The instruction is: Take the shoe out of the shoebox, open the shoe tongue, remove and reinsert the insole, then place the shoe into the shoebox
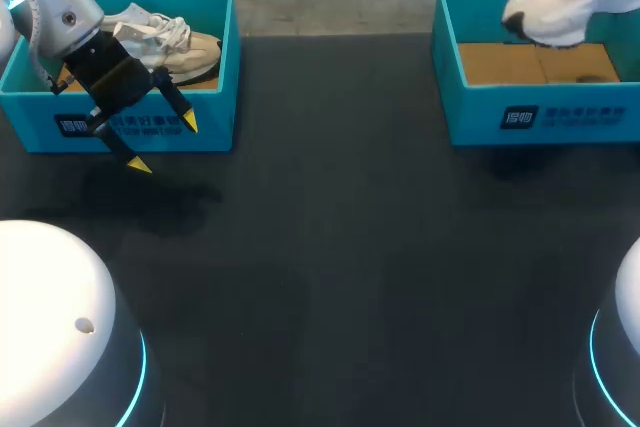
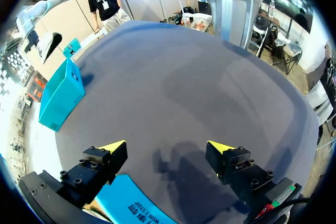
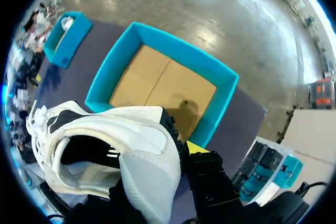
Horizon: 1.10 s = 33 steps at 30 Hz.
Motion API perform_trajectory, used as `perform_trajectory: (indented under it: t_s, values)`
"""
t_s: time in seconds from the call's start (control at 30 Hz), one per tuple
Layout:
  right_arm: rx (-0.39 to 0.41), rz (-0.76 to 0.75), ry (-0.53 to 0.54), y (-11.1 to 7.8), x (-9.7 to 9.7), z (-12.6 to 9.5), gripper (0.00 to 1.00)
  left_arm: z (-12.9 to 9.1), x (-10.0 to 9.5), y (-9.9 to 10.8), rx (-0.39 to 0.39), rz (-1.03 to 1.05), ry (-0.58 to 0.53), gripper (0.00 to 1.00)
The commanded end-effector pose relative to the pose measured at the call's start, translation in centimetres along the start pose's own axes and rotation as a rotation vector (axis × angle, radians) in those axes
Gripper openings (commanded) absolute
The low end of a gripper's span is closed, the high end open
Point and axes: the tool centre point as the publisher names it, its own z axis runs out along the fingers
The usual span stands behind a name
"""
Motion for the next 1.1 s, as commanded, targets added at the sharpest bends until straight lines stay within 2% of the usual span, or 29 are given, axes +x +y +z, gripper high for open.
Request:
perform_trajectory:
  t_s: [0.03, 0.3, 0.63, 0.77, 0.93, 1.1]
  values:
    - [0.013, 0.114, 0.006, -0.3, -0.2, -0.4, 0.00, -0.1, -0.1, 0.0, -0.001, 0.000, 0.005, 1.00]
    - [0.038, 0.196, 0.042, 0.1, -0.1, -0.6, 0.00, -0.1, -0.1, 0.0, -0.001, 0.000, 0.005, 1.00]
    - [0.078, 0.316, 0.071, -0.7, -0.4, 0.1, 0.00, -0.1, -0.1, 0.0, -0.001, 0.000, 0.005, 1.00]
    - [0.083, 0.354, 0.063, -0.9, 0.1, 0.4, 0.00, -0.1, -0.1, 0.0, -0.001, 0.000, 0.005, 1.00]
    - [0.067, 0.358, 0.075, -1.1, 0.9, 1.0, 0.00, -0.1, -0.1, 0.0, -0.001, 0.000, 0.005, 1.00]
    - [0.067, 0.358, 0.075, -1.1, 0.9, 1.0, 0.00, -0.1, -0.1, 0.0, -0.001, 0.000, 0.005, 1.00]
